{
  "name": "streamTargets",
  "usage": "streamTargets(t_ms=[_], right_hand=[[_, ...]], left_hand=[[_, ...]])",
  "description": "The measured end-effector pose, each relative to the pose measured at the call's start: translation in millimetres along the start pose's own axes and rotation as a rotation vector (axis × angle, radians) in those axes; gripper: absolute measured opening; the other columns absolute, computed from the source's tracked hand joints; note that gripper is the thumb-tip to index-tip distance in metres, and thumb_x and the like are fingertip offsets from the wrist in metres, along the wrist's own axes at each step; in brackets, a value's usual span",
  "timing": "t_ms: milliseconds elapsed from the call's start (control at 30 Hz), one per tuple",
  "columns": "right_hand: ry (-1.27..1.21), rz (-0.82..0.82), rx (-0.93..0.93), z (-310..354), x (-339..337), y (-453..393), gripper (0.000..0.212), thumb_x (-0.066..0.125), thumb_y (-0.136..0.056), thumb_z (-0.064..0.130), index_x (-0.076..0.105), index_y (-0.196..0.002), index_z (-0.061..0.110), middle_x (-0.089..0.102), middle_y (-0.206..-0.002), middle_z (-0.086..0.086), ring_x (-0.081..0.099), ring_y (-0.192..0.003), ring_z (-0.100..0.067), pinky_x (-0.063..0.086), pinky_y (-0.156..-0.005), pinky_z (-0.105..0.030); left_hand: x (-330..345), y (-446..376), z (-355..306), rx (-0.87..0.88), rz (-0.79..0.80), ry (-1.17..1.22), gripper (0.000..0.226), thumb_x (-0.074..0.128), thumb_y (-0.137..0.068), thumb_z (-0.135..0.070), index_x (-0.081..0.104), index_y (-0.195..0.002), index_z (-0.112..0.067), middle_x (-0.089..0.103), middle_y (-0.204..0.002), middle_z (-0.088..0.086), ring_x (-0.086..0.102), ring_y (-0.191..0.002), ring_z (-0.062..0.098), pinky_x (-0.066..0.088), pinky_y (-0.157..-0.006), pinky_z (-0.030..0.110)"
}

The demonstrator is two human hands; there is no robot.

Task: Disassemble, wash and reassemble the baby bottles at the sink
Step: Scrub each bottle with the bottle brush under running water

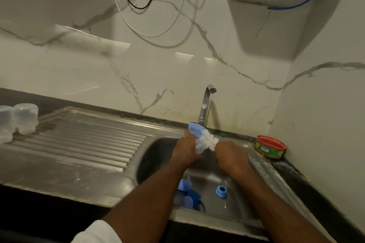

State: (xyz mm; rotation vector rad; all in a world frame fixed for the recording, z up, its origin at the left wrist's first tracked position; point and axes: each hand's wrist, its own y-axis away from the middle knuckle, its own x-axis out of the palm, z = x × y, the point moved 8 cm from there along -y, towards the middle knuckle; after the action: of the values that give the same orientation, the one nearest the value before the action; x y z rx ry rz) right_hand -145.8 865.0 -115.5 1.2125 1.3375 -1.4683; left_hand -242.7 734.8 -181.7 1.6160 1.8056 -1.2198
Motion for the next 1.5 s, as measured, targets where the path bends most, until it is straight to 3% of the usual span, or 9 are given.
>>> streamTargets(t_ms=[133, 233, 400, 600, 833, 1000, 1267, 1367, 1500], right_hand=[[0.025, -0.052, -0.060, -3, -10, 9, 0.022, 0.060, -0.096, 0.026, 0.066, -0.117, 0.024, 0.069, -0.111, -0.001, 0.067, -0.097, -0.020, 0.054, -0.079, -0.032], [0.064, -0.014, -0.026, -1, -2, 5, 0.030, 0.066, -0.094, 0.024, 0.064, -0.124, 0.021, 0.067, -0.117, -0.002, 0.066, -0.103, -0.019, 0.053, -0.085, -0.031], [0.048, 0.011, -0.041, 7, 12, -6, 0.034, 0.065, -0.097, 0.025, 0.061, -0.130, 0.017, 0.065, -0.124, -0.004, 0.064, -0.109, -0.020, 0.049, -0.087, -0.030], [0.025, -0.157, -0.109, 6, -7, 1, 0.018, 0.060, -0.097, 0.032, 0.068, -0.112, 0.027, 0.070, -0.102, 0.000, 0.067, -0.088, -0.019, 0.047, -0.067, -0.031], [0.117, -0.138, -0.072, 10, 2, -3, 0.023, 0.061, -0.098, 0.024, 0.067, -0.120, 0.022, 0.070, -0.114, -0.001, 0.068, -0.100, -0.019, 0.048, -0.076, -0.029], [0.104, -0.121, -0.042, -2, -3, -7, 0.021, 0.060, -0.098, 0.027, 0.067, -0.118, 0.023, 0.069, -0.119, 0.000, 0.066, -0.106, -0.019, 0.046, -0.080, -0.030], [-0.052, -0.184, -0.039, -2, -13, 3, 0.020, 0.057, -0.095, 0.030, 0.070, -0.109, 0.023, 0.071, -0.110, -0.002, 0.069, -0.099, -0.023, 0.038, -0.069, -0.029], [-0.006, -0.195, -0.033, 1, -9, -1, 0.022, 0.056, -0.096, 0.025, 0.070, -0.113, 0.020, 0.071, -0.111, -0.003, 0.070, -0.099, -0.023, 0.041, -0.069, -0.030], [0.067, -0.198, -0.029, 2, -15, -4, 0.023, 0.057, -0.096, 0.025, 0.069, -0.115, 0.022, 0.069, -0.112, -0.002, 0.069, -0.100, -0.023, 0.042, -0.068, -0.031]], left_hand=[[-1, -5, 7, 0.003, 0.019, -0.075, 0.057, 0.062, -0.093, -0.049, 0.053, -0.135, -0.012, 0.058, -0.133, 0.012, 0.056, -0.122, 0.028, 0.043, -0.109, 0.045], [10, -6, 0, 0.073, 0.119, -0.049, 0.039, 0.060, -0.099, -0.036, 0.060, -0.127, -0.009, 0.064, -0.126, 0.012, 0.061, -0.114, 0.024, 0.048, -0.104, 0.041], [10, -1, 3, 0.002, 0.035, -0.037, 0.078, 0.081, -0.081, -0.031, 0.037, -0.141, -0.009, 0.064, -0.123, 0.010, 0.064, -0.109, 0.025, 0.054, -0.096, 0.040], [3, -6, 26, -0.058, -0.032, 0.057, 0.091, 0.088, -0.074, -0.039, 0.037, -0.146, -0.013, 0.056, -0.137, 0.007, 0.057, -0.124, 0.023, 0.049, -0.105, 0.039], [20, 4, -15, 0.208, 0.189, 0.034, 0.041, 0.064, -0.096, -0.026, 0.059, -0.133, -0.008, 0.063, -0.130, 0.011, 0.059, -0.121, 0.025, 0.047, -0.107, 0.040], [26, -3, -17, 0.189, 0.173, 0.020, 0.033, 0.060, -0.096, -0.030, 0.064, -0.124, -0.013, 0.067, -0.124, 0.009, 0.063, -0.111, 0.022, 0.051, -0.103, 0.042], [15, -13, 21, 0.050, 0.042, 0.057, 0.116, 0.083, -0.078, -0.048, 0.008, -0.158, -0.012, 0.052, -0.147, 0.013, 0.053, -0.132, 0.032, 0.043, -0.111, 0.045], [15, -8, 0, 0.159, 0.082, 0.097, 0.110, 0.083, -0.078, -0.045, 0.015, -0.156, -0.007, 0.052, -0.146, 0.014, 0.054, -0.131, 0.030, 0.043, -0.108, 0.039], [20, -10, -18, 0.157, 0.070, 0.004, 0.091, 0.058, -0.084, -0.060, 0.031, -0.153, -0.007, 0.048, -0.144, 0.019, 0.051, -0.128, 0.037, 0.041, -0.109, 0.048]])
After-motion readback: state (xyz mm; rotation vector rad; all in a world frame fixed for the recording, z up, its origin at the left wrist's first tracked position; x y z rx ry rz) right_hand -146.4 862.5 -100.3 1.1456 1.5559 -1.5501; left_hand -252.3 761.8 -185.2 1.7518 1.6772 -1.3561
